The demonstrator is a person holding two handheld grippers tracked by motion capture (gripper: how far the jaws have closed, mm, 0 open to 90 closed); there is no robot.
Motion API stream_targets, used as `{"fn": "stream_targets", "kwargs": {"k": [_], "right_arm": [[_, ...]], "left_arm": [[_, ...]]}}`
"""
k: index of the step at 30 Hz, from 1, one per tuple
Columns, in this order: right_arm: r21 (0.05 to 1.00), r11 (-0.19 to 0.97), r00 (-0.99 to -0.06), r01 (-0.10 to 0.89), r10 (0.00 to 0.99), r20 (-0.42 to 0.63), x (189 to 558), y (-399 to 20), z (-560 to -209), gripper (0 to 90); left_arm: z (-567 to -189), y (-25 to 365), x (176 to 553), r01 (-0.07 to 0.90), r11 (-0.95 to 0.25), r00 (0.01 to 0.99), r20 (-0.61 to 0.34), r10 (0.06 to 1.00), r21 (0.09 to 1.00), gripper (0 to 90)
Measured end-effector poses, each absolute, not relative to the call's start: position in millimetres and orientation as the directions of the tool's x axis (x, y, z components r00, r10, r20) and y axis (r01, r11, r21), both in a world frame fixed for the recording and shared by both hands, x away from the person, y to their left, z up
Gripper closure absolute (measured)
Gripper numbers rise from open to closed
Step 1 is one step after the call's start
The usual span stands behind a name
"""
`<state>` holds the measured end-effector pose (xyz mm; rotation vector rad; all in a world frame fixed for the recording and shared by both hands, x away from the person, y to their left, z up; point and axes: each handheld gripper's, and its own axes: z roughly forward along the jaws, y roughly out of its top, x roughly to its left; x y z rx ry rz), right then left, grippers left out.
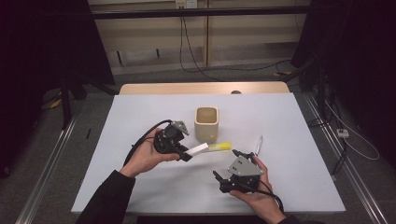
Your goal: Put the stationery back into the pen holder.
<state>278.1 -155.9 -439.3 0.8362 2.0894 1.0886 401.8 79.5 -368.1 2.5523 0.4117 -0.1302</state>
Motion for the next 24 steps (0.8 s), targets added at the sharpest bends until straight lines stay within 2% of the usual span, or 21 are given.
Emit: {"fn": "stream_targets", "kwargs": {"k": [7, 12, 20, 24], "right_arm": [[0.82, 0.535, -0.583, 0.204, 0.739, -0.337, 281, -152, -438, 9.8], [0.795, 0.585, -0.558, 0.16, 0.718, -0.415, 280, -152, -436, 13.4], [0.692, 0.72, -0.516, 0.058, 0.615, -0.597, 279, -147, -437, 20.6], [0.611, 0.792, -0.482, -0.009, 0.532, -0.696, 276, -143, -437, 23.8]], "left_arm": [[-368, 64, 403, 0.294, -0.816, 0.955, -0.18, 0.235, 0.498, 67.5], [-369, 51, 404, 0.276, -0.829, 0.96, -0.185, 0.211, 0.486, 67.5], [-372, 31, 405, 0.246, -0.85, 0.966, -0.187, 0.178, 0.466, 67.5], [-373, 22, 404, 0.231, -0.859, 0.969, -0.187, 0.161, 0.458, 67.5]]}}
